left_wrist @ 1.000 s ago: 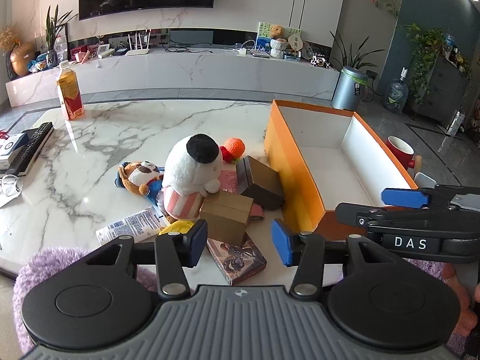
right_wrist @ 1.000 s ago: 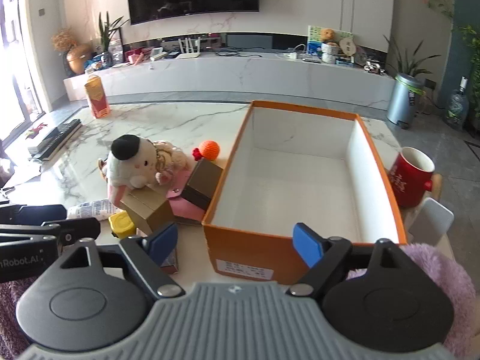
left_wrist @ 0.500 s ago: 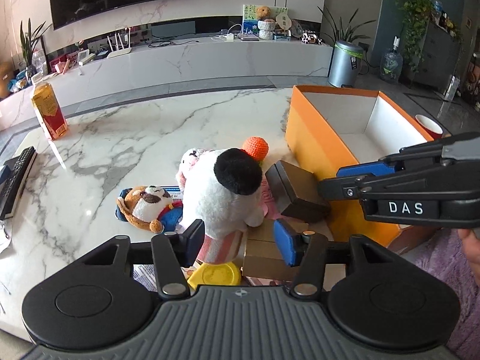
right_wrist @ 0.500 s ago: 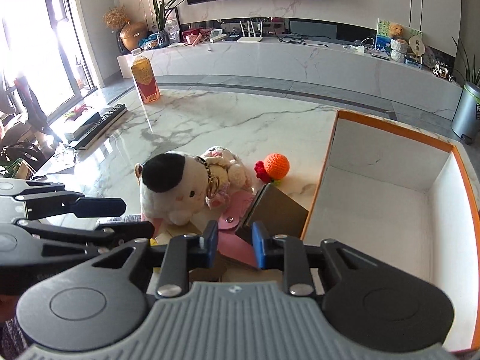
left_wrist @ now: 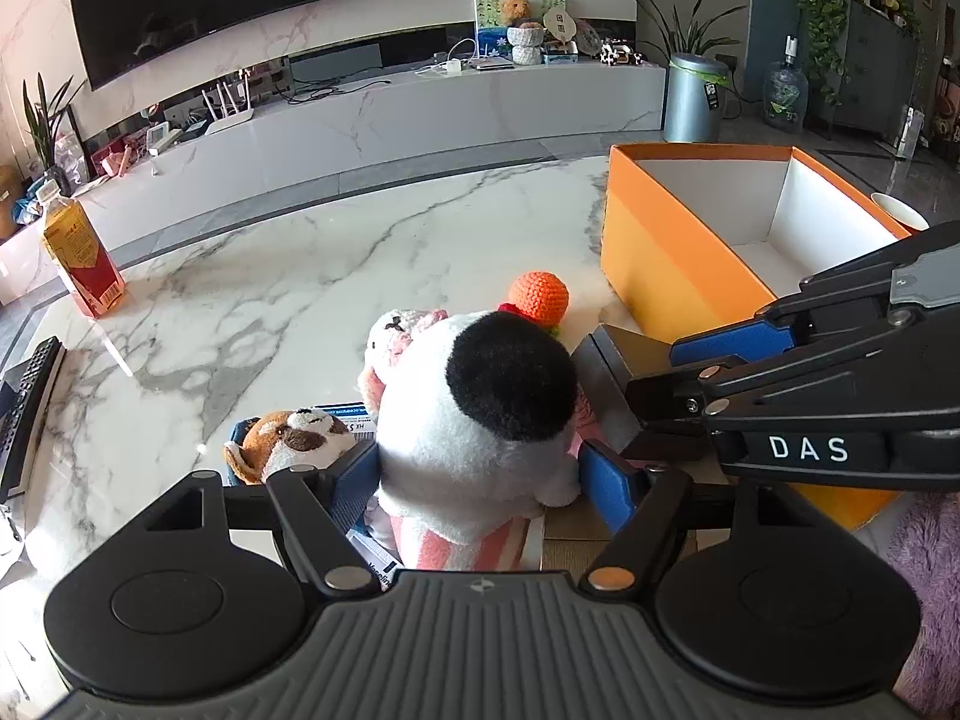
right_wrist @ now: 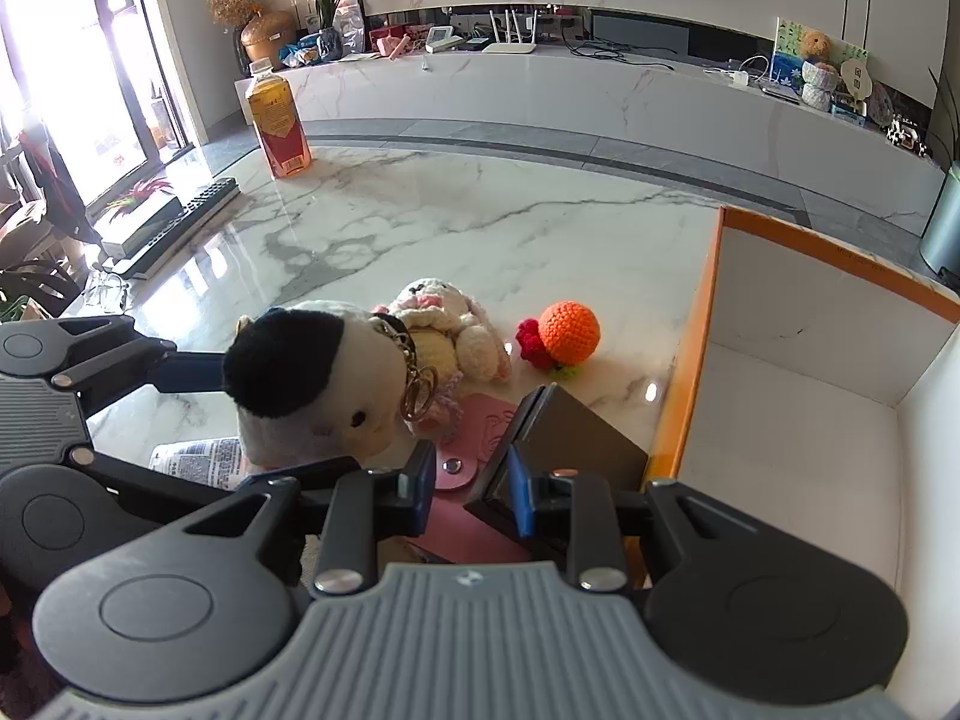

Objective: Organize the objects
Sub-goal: 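Grasp the white plush dog with the left tool while the right tool grasps the crocheted bunny, then carry both plush toys over the orange box and lower them inside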

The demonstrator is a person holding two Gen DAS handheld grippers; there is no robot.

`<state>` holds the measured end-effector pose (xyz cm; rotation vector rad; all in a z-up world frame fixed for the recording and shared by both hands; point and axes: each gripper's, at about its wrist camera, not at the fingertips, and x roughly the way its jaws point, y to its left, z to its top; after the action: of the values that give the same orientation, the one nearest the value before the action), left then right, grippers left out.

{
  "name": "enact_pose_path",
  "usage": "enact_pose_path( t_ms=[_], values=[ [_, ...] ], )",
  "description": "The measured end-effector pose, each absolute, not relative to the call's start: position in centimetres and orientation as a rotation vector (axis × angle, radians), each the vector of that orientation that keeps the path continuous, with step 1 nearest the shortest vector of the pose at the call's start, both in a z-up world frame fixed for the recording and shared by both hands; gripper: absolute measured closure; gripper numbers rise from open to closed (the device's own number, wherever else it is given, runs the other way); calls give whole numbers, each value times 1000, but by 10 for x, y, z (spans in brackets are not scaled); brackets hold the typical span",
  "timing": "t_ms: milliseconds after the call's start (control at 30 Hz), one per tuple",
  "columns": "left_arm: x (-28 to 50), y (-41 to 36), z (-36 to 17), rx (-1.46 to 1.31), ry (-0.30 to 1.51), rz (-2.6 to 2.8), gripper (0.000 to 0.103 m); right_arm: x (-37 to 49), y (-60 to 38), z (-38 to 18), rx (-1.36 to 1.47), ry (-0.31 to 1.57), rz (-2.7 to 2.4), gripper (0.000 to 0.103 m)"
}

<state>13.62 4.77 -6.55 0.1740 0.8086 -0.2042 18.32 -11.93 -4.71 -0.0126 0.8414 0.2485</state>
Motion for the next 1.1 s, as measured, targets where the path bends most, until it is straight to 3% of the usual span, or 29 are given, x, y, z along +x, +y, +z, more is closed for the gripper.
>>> enact_pose_path(
  t_ms=[200, 333, 400, 467, 600, 833, 1100],
  values=[
    [137, 57, -62, 109, 794, -188, 35, 188, -120, -46, -16, 837, 248, 74],
    [131, 71, -50, 29, 781, -169, 39, 188, -118, -44, -28, 843, 259, 74],
    [127, 81, -42, -18, 779, -169, 40, 187, -116, -43, -18, 859, 284, 74],
    [122, 88, -35, -50, 788, -170, 40, 183, -114, -43, -4, 875, 319, 66],
    [114, 103, -28, -104, 790, -126, 40, 177, -102, -42, -39, 878, 368, 61],
    [126, 133, -14, -168, 726, -23, 40, 222, -87, -47, -51, 890, 366, 60],
    [162, 151, -29, -228, 760, -8, 40, 282, -66, -65, -110, 931, 365, 38]
  ],
)
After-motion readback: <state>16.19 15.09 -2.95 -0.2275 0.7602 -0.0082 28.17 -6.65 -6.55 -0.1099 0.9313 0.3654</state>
